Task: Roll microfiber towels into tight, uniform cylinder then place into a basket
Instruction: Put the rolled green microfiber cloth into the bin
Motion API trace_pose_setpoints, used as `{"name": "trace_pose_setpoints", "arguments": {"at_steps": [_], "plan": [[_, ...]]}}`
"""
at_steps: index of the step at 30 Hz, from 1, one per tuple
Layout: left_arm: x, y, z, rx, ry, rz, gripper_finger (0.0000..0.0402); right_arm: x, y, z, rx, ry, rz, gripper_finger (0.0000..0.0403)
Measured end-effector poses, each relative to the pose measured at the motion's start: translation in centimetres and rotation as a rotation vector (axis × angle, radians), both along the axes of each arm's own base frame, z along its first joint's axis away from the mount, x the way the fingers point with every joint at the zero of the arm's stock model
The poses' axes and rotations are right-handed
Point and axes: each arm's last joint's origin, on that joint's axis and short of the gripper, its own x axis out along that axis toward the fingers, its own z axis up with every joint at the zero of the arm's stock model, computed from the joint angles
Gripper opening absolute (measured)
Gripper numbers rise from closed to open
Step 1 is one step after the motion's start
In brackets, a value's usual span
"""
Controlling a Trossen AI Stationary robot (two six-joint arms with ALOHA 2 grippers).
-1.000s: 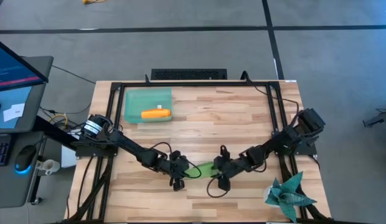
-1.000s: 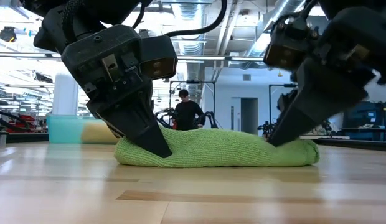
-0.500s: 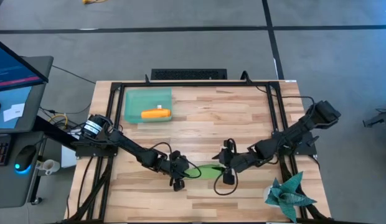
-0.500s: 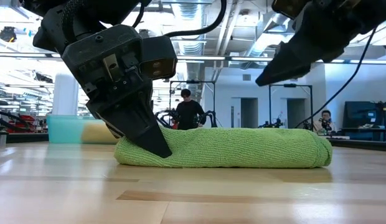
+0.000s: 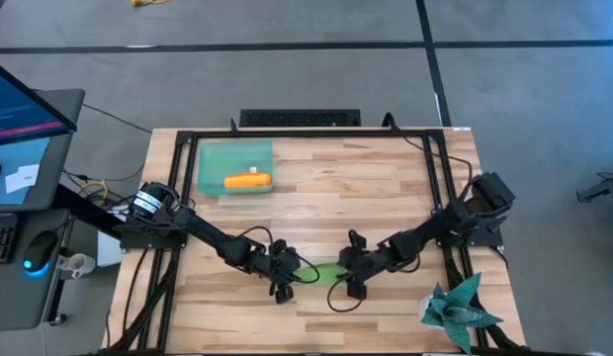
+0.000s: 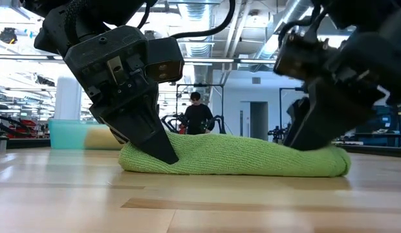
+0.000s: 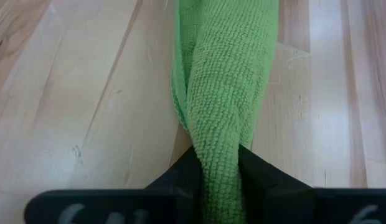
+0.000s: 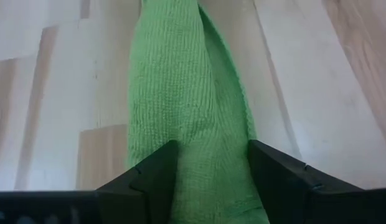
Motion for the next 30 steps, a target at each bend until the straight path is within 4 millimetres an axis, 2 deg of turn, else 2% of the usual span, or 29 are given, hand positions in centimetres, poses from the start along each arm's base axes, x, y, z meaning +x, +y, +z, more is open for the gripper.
{"name": "trace_pose_setpoints", "arguments": {"at_steps": [7, 10, 14, 22, 24, 30], "plan": [[0.0, 0.0, 0.0, -0.004, 0.002, 0.005, 0.0045, 0.3, -0.1, -1.4, 0.047, 0.062, -0.016, 0.0221], [0.0, 0.0, 0.0, -0.001, 0.002, 0.004, 0.0045, 0.4, -0.3, -1.4, 0.108, 0.088, -0.028, 0.0205], [0.0, 0.1, 0.0, 0.045, -0.009, -0.002, 0.0045, 0.5, -0.3, -1.4, 0.194, 0.119, -0.022, 0.0157], [0.1, 0.0, 0.1, 0.061, -0.012, -0.018, 0.0045, 0.4, 0.1, -1.5, 0.287, 0.154, 0.049, 0.0021], [0.1, 0.0, 0.1, 0.074, -0.013, -0.056, 0.0045, 0.5, 0.2, -1.5, 0.283, 0.13, 0.079, 0.0015], [-0.3, 0.0, 1.2, 0.06, -0.005, -0.141, 0.0045, 1.8, 0.7, -0.5, 0.253, 0.061, 0.154, 0.003]]}}
